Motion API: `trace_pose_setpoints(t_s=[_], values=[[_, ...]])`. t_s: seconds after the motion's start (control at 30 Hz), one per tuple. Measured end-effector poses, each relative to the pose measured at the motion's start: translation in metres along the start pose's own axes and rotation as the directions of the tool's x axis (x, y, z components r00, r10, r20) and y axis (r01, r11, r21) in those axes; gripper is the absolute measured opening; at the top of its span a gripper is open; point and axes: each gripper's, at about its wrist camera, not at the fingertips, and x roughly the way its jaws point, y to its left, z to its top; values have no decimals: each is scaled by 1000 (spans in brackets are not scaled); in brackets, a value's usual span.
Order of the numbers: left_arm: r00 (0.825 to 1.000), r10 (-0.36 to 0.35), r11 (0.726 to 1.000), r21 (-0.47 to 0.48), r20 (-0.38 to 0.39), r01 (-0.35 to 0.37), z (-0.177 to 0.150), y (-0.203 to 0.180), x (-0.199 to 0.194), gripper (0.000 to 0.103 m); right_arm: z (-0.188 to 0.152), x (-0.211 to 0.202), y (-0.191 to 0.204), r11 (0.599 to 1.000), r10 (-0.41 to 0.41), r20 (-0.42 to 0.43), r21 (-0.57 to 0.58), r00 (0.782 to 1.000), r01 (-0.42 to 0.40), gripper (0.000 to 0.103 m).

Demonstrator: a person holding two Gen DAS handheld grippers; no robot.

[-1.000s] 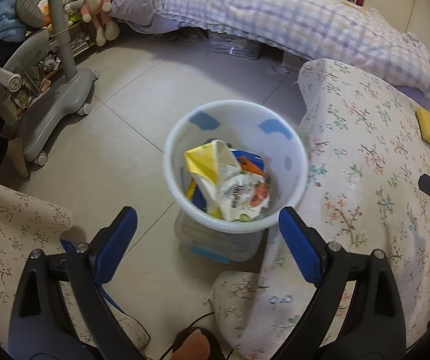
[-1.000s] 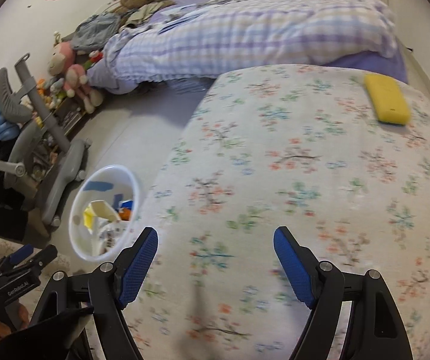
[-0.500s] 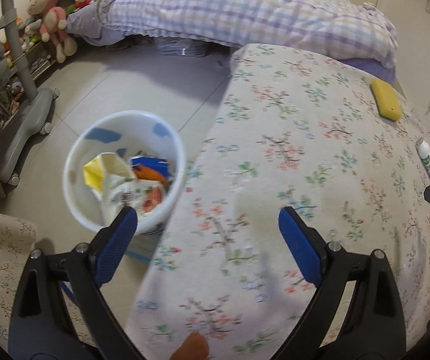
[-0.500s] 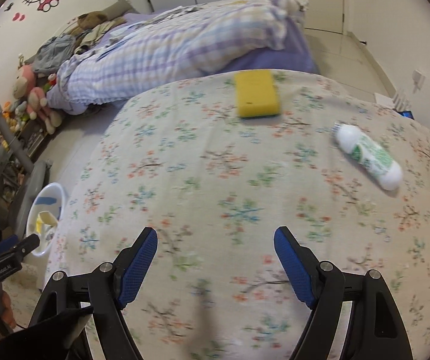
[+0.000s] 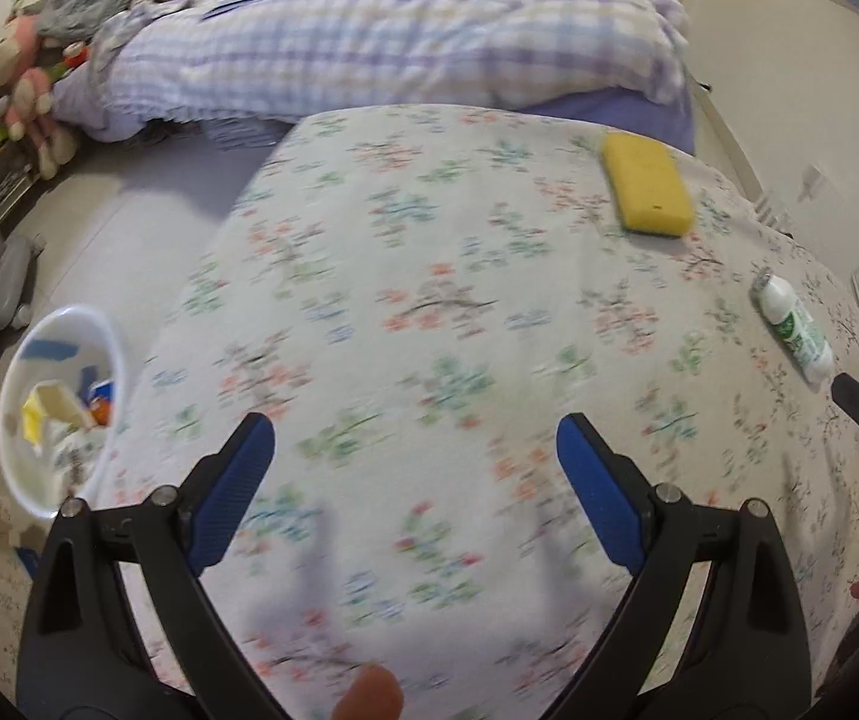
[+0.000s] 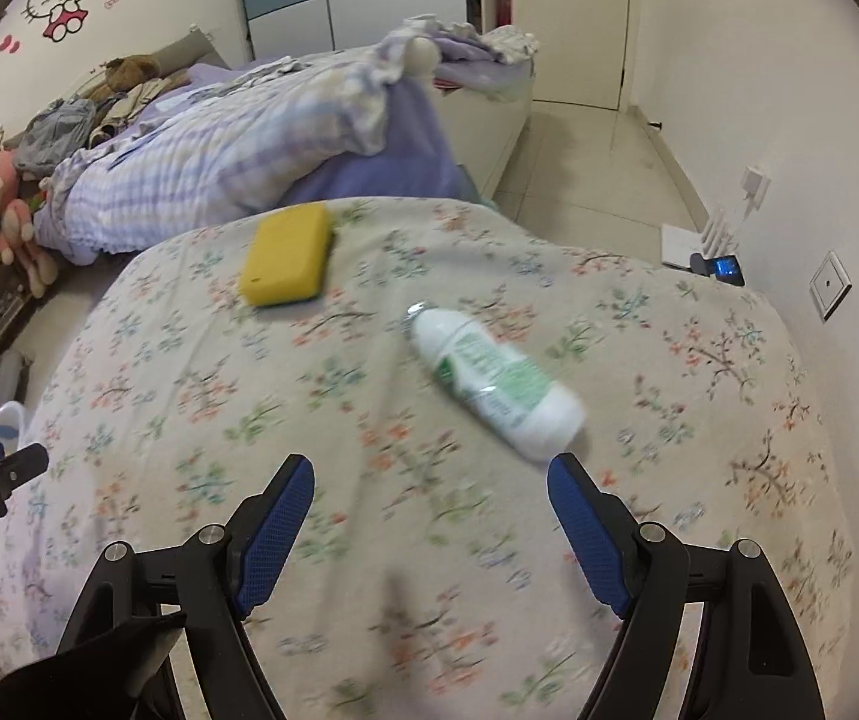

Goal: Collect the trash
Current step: 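Move both grippers back over the bed toward the sponge and bottle, then grasp the yellow sponge with the left gripper while the right grasps the white bottle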

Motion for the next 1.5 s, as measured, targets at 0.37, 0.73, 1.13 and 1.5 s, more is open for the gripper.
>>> trace_pose_setpoints(t_s=[0.37,0.73,1.13,1.5], values=[[997,-73,996,60,8,72,66,-101,53,95,8,54,-54,997,78,-83,31,994,-75,81],[995,-74,994,84,70,68,92,-144,86,86,11,64,-58,989,149,-55,31,987,-147,73],[995,-99,988,122,21,96,88,-152,91,42,8,67,-43,988,150,-81,-25,985,-152,47],[994,-97,993,67,-58,101,59,-99,68,7,-1,44,-36,993,117,-145,33,983,-113,45]])
